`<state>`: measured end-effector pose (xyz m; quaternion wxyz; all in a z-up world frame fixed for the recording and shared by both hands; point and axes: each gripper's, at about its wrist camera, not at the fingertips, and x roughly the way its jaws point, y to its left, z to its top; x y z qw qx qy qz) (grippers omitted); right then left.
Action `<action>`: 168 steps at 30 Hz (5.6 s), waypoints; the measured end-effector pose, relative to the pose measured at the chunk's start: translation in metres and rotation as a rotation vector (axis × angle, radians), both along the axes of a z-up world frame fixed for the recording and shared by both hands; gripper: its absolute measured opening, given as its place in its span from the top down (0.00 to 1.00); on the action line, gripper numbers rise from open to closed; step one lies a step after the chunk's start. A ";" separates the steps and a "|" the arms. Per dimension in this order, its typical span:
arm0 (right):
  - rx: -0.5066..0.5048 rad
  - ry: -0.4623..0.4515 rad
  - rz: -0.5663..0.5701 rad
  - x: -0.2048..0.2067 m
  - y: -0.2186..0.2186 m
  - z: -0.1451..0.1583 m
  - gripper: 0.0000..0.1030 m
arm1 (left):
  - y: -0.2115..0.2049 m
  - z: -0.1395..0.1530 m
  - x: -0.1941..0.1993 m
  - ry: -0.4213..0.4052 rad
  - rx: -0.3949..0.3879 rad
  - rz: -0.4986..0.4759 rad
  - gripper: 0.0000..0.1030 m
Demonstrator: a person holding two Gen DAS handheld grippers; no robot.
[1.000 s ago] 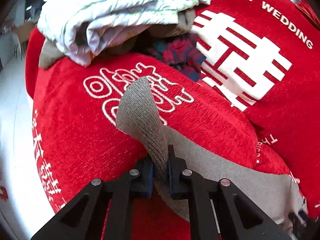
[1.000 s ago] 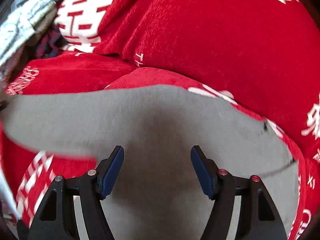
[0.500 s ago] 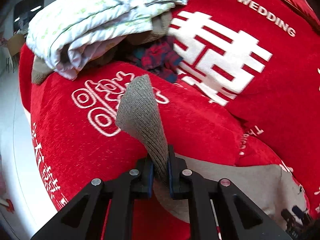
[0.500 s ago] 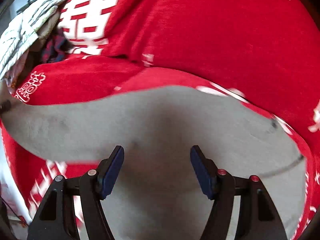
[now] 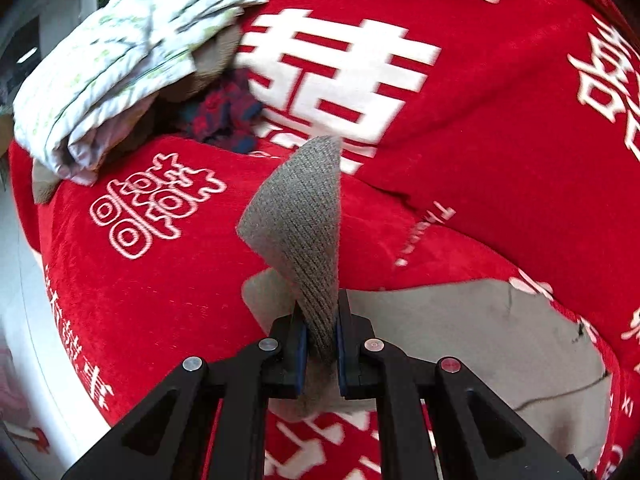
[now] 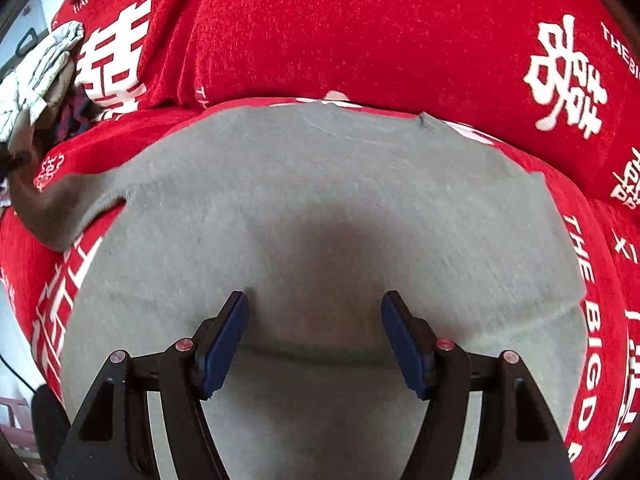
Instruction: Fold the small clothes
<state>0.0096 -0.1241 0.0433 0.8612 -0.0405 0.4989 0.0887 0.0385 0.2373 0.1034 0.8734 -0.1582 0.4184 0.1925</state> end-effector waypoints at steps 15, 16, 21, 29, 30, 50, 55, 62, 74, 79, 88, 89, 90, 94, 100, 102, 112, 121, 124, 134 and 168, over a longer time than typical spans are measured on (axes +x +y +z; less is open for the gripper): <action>-0.045 -0.098 0.055 -0.046 -0.031 0.010 0.30 | -0.128 0.011 0.028 0.064 0.107 -0.147 0.89; -0.040 -0.099 0.047 -0.046 -0.036 0.011 0.30 | -0.138 0.011 0.030 0.065 0.112 -0.160 0.89; -0.004 -0.102 -0.001 -0.049 -0.063 0.015 0.30 | -0.187 0.010 0.040 0.079 0.141 -0.222 0.89; 0.032 -0.112 -0.064 -0.051 -0.104 0.020 0.30 | -0.251 0.007 0.048 0.095 0.182 -0.304 0.89; 0.036 -0.114 -0.072 -0.051 -0.108 0.021 0.30 | -0.258 0.007 0.048 0.096 0.188 -0.312 0.89; 0.100 -0.146 -0.157 -0.051 -0.184 0.015 0.30 | -0.391 0.013 0.054 0.092 0.262 -0.452 0.89; 0.119 -0.156 -0.180 -0.051 -0.200 0.015 0.30 | -0.429 0.003 0.053 0.108 0.272 -0.500 0.89; 0.144 -0.154 -0.213 -0.052 -0.220 0.009 0.30 | -0.463 -0.010 0.055 0.132 0.289 -0.546 0.89; 0.172 -0.139 -0.254 -0.053 -0.237 -0.001 0.30 | -0.480 -0.041 0.057 0.185 0.243 -0.587 0.89; 0.170 -0.141 -0.259 -0.053 -0.238 -0.001 0.30 | -0.472 -0.051 0.059 0.184 0.100 -0.628 0.89; 0.178 -0.141 -0.277 -0.056 -0.243 -0.003 0.30 | -0.462 -0.065 0.051 0.170 -0.061 -0.686 0.11; 0.178 -0.141 -0.277 -0.056 -0.244 -0.003 0.30 | -0.462 -0.064 0.049 0.154 -0.047 -0.674 0.08; 0.178 -0.141 -0.277 -0.056 -0.244 -0.003 0.30 | -0.463 -0.064 0.048 0.147 -0.050 -0.679 0.08; 0.175 -0.141 -0.283 -0.058 -0.246 -0.002 0.30 | -0.457 -0.065 0.045 0.144 -0.098 -0.727 0.08; 0.219 -0.162 -0.306 -0.053 -0.255 0.015 0.30 | -0.412 -0.039 0.031 0.051 -0.156 -0.754 0.08; 0.221 -0.182 -0.309 -0.038 -0.254 0.029 0.30 | -0.393 -0.035 0.034 0.038 -0.121 -0.716 0.08; 0.110 -0.031 -0.225 0.074 -0.191 0.027 0.30 | -0.296 -0.066 0.050 0.151 -0.024 -0.470 0.08; 0.017 0.003 -0.276 0.017 -0.197 0.003 0.30 | -0.271 -0.070 0.023 0.125 -0.001 -0.522 0.08; -0.005 -0.106 -0.268 0.011 -0.187 0.034 0.30 | -0.265 -0.059 0.026 0.095 -0.031 -0.497 0.08; 0.142 0.019 -0.219 0.048 -0.152 0.000 0.30 | -0.239 -0.078 0.032 0.153 -0.026 -0.449 0.08; -0.029 -0.169 -0.032 -0.103 -0.073 -0.013 0.22 | -0.251 -0.087 -0.108 0.057 0.110 -0.541 0.01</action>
